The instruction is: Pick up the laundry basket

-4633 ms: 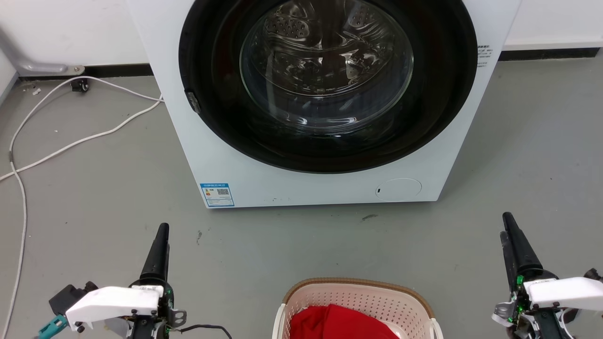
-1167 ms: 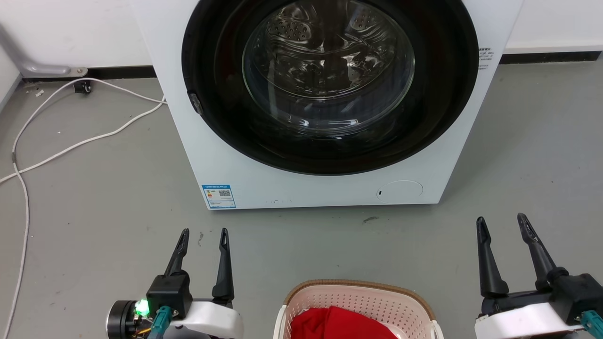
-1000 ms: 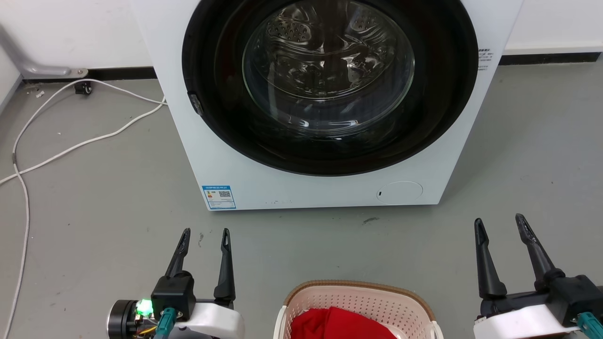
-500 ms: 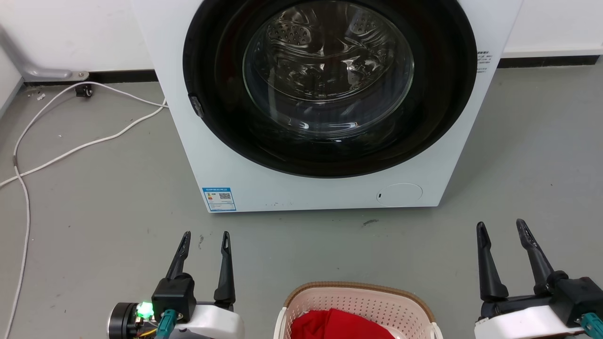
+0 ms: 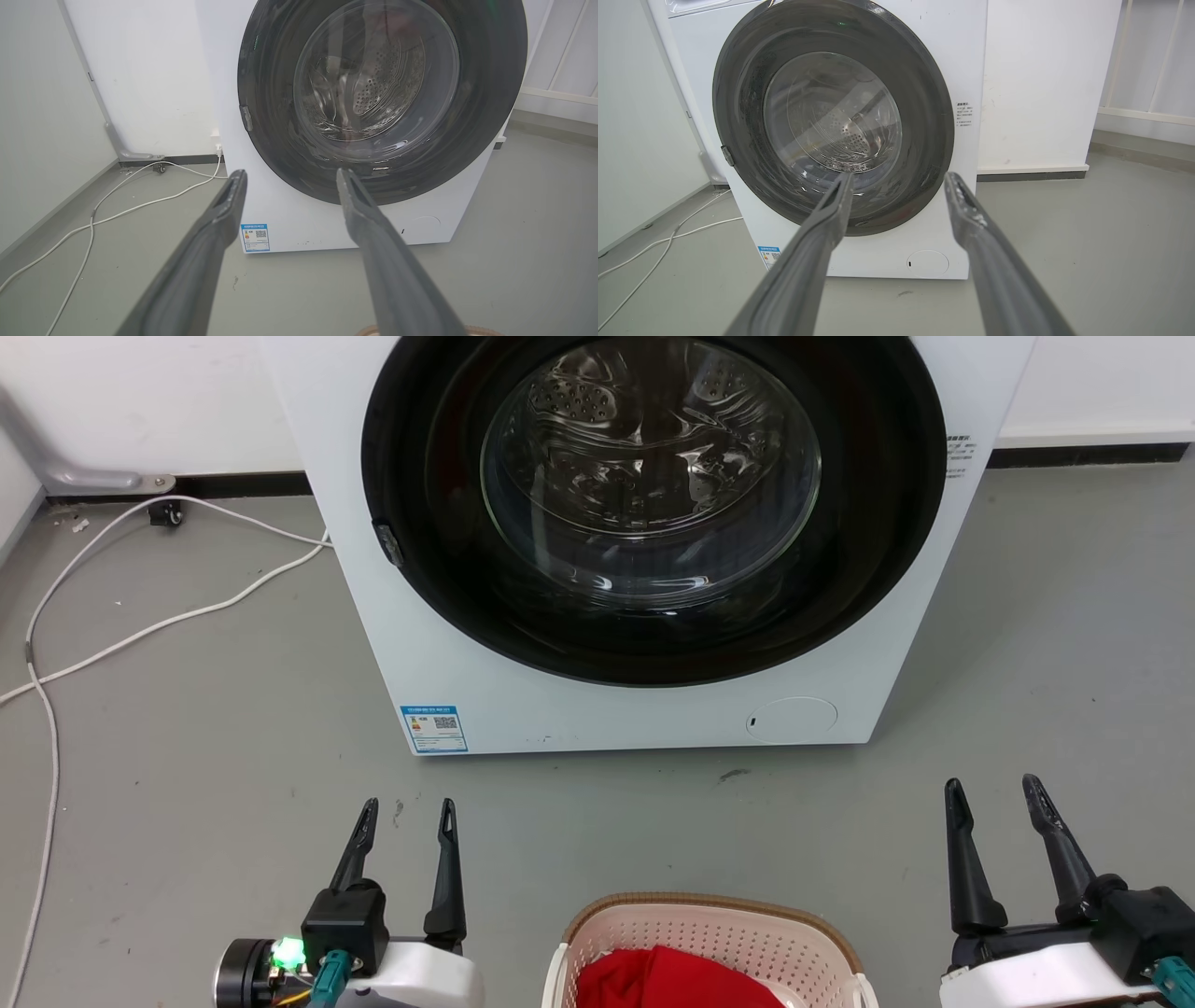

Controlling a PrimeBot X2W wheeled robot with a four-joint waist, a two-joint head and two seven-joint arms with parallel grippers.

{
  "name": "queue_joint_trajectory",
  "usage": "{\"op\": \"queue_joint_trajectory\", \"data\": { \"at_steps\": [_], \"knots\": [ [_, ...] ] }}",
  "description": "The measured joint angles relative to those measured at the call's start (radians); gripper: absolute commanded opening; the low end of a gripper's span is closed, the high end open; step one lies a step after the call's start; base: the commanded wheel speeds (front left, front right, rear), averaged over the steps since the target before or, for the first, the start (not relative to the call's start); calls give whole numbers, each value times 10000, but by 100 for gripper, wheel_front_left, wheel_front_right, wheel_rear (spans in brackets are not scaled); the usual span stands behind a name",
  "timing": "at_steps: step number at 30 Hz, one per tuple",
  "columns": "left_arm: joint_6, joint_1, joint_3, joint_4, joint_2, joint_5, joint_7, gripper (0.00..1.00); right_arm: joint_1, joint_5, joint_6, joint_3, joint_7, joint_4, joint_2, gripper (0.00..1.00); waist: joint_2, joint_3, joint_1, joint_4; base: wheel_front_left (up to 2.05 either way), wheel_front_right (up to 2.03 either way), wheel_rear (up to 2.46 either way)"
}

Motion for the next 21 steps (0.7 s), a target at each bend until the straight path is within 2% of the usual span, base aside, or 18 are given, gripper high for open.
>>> {"op": "queue_joint_trajectory", "data": {
  "at_steps": [7, 12, 16, 17, 19, 21],
  "knots": [
    [-125, -22, -59, 190, 0, -2, -2, 100, 0, -82, 0, -73, 0, 213, 0, 100, 0, 114, 0, -14, 0, 0, 0],
    [-470, -429, -263, 786, 2, -88, -2, 100, -80, -575, 0, -263, 0, 953, -6, 100, 0, 299, 0, -35, 0, 0, 0],
    [-757, -699, -522, 1452, 2, -167, -2, 100, -253, -1005, 0, -412, 0, 1645, -6, 100, -1, 466, 0, -57, 0, 0, 0],
    [-959, -1005, -769, 2046, 0, -265, -2, 100, -411, -1187, 0, -591, 0, 2056, -2, 100, 0, 636, 0, -69, 0, 0, 0],
    [-1053, -1182, -857, 2362, 2, -314, -2, 100, -526, -1290, 0, -671, 0, 2268, -6, 100, -1, 730, 0, -75, 0, 0, 0],
    [-1298, -1722, -1164, 3329, -2, -468, -4, 100, -805, -1551, 0, -934, 0, 2865, -8, 100, 0, 1052, 0, -102, 0, 0, 0]
  ]
}}
